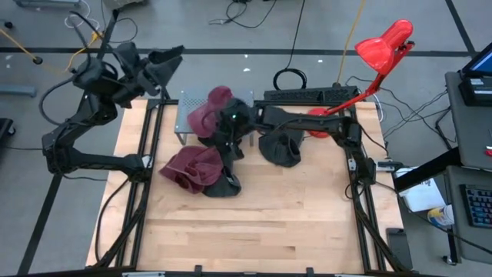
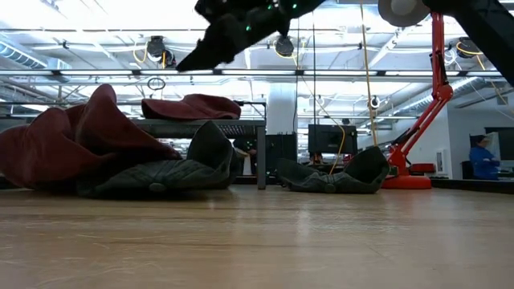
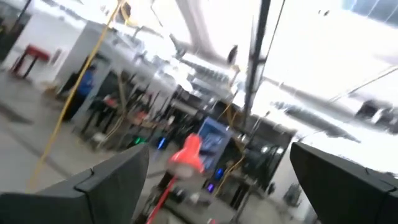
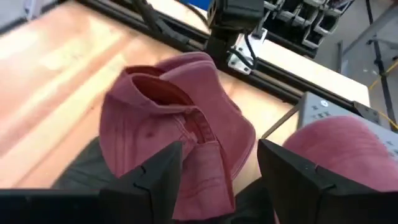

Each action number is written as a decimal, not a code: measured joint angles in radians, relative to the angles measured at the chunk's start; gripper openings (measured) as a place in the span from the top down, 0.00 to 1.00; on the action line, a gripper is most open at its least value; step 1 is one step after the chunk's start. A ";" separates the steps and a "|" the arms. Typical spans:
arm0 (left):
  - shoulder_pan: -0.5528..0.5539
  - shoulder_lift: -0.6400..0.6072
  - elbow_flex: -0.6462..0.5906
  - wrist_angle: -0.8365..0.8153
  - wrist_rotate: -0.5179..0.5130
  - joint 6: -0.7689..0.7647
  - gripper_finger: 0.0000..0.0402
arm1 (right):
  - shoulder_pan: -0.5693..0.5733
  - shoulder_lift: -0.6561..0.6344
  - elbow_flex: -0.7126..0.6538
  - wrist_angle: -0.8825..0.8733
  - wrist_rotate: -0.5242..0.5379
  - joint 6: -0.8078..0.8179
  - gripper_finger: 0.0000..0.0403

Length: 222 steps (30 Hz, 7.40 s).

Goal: Pick & Place hat
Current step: Put the right red cap on the shelf, then stack the right red cap on top of the red cap on the shelf

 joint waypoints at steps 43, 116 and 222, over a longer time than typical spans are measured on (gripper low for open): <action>0.039 0.097 0.000 -0.450 -0.415 -0.018 0.02 | 0.043 -0.220 -0.007 -0.492 0.392 0.529 0.50; 0.079 0.710 0.223 -1.442 -0.406 0.798 0.18 | 0.269 -0.594 -0.007 -0.403 0.448 0.585 0.50; -0.351 0.448 0.502 -1.591 0.657 0.290 0.98 | 0.308 -0.624 -0.007 -0.394 0.467 0.592 0.27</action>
